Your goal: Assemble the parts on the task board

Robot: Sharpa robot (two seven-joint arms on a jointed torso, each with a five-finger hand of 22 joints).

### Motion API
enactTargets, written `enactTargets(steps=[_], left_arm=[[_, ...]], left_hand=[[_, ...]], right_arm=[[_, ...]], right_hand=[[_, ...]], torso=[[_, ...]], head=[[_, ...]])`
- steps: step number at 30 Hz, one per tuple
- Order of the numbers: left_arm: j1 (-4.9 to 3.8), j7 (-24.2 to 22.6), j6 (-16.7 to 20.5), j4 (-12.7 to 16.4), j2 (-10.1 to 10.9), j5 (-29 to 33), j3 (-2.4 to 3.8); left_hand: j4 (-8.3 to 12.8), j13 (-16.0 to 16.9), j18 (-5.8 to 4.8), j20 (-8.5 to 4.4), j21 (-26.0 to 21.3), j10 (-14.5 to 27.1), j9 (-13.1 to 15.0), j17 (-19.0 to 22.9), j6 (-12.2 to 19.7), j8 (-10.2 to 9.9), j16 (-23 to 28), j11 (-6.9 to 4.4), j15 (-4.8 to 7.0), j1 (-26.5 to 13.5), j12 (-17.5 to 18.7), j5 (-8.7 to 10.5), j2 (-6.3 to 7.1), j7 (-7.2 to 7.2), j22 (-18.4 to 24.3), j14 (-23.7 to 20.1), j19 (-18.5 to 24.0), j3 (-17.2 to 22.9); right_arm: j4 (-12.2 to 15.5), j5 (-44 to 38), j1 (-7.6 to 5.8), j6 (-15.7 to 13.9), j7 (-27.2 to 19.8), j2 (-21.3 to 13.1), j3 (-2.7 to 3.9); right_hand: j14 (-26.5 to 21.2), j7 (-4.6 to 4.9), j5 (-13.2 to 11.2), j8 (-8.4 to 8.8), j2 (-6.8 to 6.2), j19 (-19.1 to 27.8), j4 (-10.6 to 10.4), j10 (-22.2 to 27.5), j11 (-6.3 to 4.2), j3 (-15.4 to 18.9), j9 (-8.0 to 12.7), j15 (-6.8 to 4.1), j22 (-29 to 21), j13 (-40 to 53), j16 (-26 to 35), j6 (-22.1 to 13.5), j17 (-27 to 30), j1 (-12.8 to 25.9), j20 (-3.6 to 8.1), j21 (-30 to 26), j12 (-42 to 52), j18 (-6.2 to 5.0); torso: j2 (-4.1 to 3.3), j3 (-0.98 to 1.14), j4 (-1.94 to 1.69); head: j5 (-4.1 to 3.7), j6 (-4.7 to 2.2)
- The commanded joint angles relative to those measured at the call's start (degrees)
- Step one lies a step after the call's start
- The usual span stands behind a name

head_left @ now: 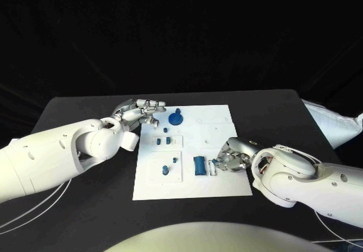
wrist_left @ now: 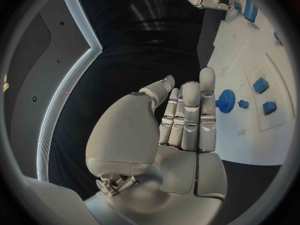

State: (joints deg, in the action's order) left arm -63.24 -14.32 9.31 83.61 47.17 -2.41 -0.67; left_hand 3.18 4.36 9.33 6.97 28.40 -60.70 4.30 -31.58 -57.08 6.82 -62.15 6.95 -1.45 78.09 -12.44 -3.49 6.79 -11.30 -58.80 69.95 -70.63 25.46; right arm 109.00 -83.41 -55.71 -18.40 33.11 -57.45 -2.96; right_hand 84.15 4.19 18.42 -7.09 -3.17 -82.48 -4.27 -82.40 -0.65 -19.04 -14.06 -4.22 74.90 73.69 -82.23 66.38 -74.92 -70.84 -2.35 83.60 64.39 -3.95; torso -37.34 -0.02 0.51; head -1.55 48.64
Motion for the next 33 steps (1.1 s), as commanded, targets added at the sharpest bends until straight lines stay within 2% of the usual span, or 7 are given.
enactTargets(steps=[1, 9, 16, 24, 28, 33], left_arm=[[0.0, -0.29, -0.87, 0.18, -0.05, 0.02, 0.03], [0.0, -0.26, -0.85, 0.18, -0.04, 0.02, 0.03], [0.0, -0.21, -0.88, 0.2, -0.03, 0.02, 0.03], [0.0, -0.12, -1.04, 0.26, 0.01, 0.02, 0.03], [0.0, -0.05, -1.11, 0.27, 0.0, 0.02, 0.03], [0.0, 0.02, -1.15, 0.27, 0.0, 0.02, 0.04]], left_hand=[[-0.09, -0.07, 1.05, 0.32, -0.36, 0.27, -0.03, 0.07, 0.42, 0.26, -0.33, 0.08, -0.34, -0.1, -0.39, -0.16, -0.2, 0.01, 0.08, -0.23, -0.19, -0.33], [-0.09, -0.07, 1.05, 0.32, -0.36, 0.27, -0.03, 0.07, 0.42, 0.26, -0.33, 0.08, -0.34, -0.1, -0.39, -0.16, -0.2, 0.01, 0.08, -0.23, -0.19, -0.33], [-0.09, -0.07, 1.05, 0.32, -0.36, 0.27, -0.03, 0.07, 0.42, 0.26, -0.33, 0.08, -0.34, -0.1, -0.39, -0.16, -0.2, 0.01, 0.08, -0.23, -0.19, -0.33], [-0.12, -0.07, 1.05, 0.33, -0.39, 0.38, -0.03, 0.16, 0.51, 0.3, -0.34, 0.08, -0.36, -0.13, -0.47, -0.17, -0.22, 0.01, 0.12, -0.26, -0.2, -0.38], [-0.12, -0.07, 1.05, 0.33, -0.39, 0.38, -0.03, 0.16, 0.51, 0.3, -0.34, 0.08, -0.36, -0.13, -0.47, -0.17, -0.22, 0.01, 0.12, -0.26, -0.2, -0.38], [-0.12, -0.07, 1.05, 0.33, -0.39, 0.38, -0.03, 0.16, 0.51, 0.3, -0.34, 0.08, -0.36, -0.13, -0.47, -0.17, -0.22, 0.01, 0.12, -0.26, -0.2, -0.38]], right_arm=[[-0.24, 0.81, 0.04, 1.95, 0.79, 0.31, 0.0], [-0.48, 0.64, 0.04, 2.84, 0.86, 0.92, 0.0], [-0.58, 0.78, 0.03, 3.69, 0.83, 1.3, 0.0], [-0.72, 0.96, 0.03, 3.6, 0.81, 1.7, 0.0], [-0.97, 1.13, 0.03, 3.68, 0.83, 1.93, 0.0], [-1.19, 1.18, 0.03, 3.86, 0.86, 2.12, 0.0]], right_hand=[[3.62, -0.56, 0.29, -0.65, 0.11, -0.21, -0.54, -0.42, -0.19, 0.04, -0.43, -0.21, 3.97, 0.14, -0.31, 1.0, -3.0, 0.82, 0.25, 0.14, 0.23, 1.09], [3.65, -0.8, 0.49, -0.95, 0.18, -0.32, -1.87, -0.55, -0.39, 0.46, -0.84, -0.38, 4.12, 0.0, -0.41, 1.48, -3.2, 2.5, 0.42, 0.21, -0.04, 1.13], [3.73, -0.93, 0.48, -1.13, 0.1, -0.51, -2.81, -0.74, -0.5, 0.91, -1.13, -0.48, 4.4, 0.0, -0.65, 1.72, -3.59, 3.62, 0.51, 0.37, -0.04, 1.2], [3.74, -1.0, 0.65, -1.24, 0.0, -0.52, -3.4, -0.86, -0.56, 1.34, -1.34, -0.53, 4.42, 0.0, -0.66, 1.88, -3.63, 4.31, 0.58, 0.37, -0.05, 1.2], [3.76, -1.15, 2.89, -1.43, 0.0, -0.59, -4.62, -1.07, -0.67, 2.42, -1.72, -0.63, 4.52, 0.05, -0.73, 2.13, -3.76, 5.58, 0.69, 0.42, 0.0, 1.23], [3.76, -1.36, 4.15, -1.83, 0.29, -0.63, -6.06, -1.45, -0.85, 3.98, -2.24, -0.75, 4.59, 0.78, -0.74, 2.71, -3.82, 6.82, 0.79, 0.45, 1.03, 1.24]], torso=[[0.01, -0.01, -0.05], [0.02, 0.04, -0.04], [0.03, -0.01, 0.05], [0.02, 0.0, -0.05], [0.03, -0.03, -0.08], [0.03, 0.01, -0.03]], head=[[0.01, 0.12], [0.18, 0.27], [0.26, 0.36], [0.29, 0.47], [0.33, 0.48], [0.46, 0.54]])
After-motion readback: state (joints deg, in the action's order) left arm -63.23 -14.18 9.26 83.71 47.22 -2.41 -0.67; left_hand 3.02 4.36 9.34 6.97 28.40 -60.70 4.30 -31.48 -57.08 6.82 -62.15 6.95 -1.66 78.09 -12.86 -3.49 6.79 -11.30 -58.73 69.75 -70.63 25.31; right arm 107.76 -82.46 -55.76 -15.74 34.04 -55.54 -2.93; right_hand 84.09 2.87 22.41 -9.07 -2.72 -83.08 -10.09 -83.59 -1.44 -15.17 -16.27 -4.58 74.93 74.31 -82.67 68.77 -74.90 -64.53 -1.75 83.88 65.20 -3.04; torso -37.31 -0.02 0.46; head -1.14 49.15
